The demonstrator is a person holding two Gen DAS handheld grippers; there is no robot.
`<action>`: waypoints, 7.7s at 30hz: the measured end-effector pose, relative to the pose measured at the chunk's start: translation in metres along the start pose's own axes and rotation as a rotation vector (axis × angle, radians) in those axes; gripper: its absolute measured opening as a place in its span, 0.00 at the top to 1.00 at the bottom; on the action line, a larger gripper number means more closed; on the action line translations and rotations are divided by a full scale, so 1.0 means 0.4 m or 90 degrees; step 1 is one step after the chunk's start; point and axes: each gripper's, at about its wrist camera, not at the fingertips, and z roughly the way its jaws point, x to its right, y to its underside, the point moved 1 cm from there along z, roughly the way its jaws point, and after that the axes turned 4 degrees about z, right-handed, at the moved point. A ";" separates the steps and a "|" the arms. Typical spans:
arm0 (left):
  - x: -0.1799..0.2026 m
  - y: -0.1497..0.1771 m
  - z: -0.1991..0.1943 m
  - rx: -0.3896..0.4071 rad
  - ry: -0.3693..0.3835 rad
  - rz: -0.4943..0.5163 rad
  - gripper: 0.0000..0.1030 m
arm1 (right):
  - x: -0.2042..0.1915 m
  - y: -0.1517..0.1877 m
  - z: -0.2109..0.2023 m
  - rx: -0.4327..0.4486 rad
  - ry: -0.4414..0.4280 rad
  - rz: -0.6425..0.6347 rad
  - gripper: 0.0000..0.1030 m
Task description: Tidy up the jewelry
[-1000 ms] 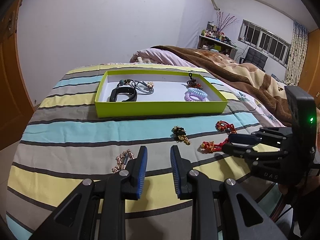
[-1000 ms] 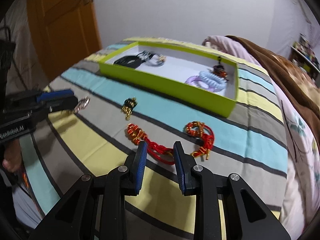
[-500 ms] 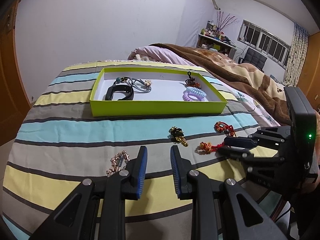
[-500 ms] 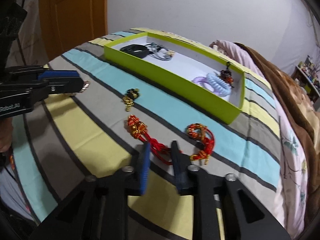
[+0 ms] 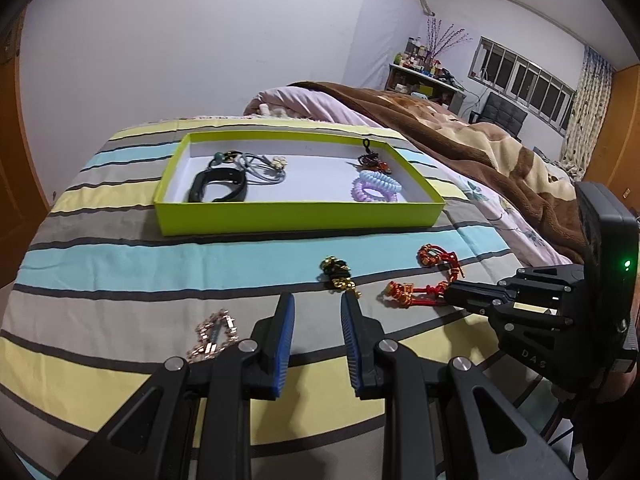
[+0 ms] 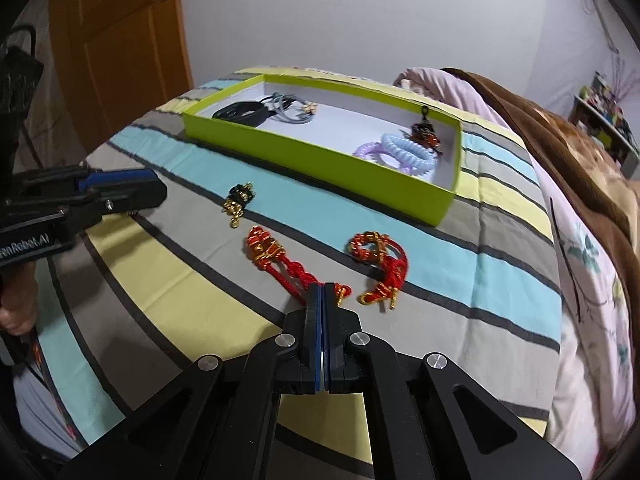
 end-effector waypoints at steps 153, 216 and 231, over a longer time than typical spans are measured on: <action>0.013 -0.063 -0.086 0.059 -0.059 0.030 0.78 | 0.018 -0.090 -0.127 0.104 0.001 0.121 0.72; -0.086 0.084 -0.011 -0.043 -0.119 0.002 0.70 | 0.085 -0.022 0.015 0.014 0.027 0.113 0.71; -0.072 0.076 0.002 -0.054 -0.141 0.034 0.74 | 0.090 -0.029 0.037 -0.012 0.040 0.116 0.87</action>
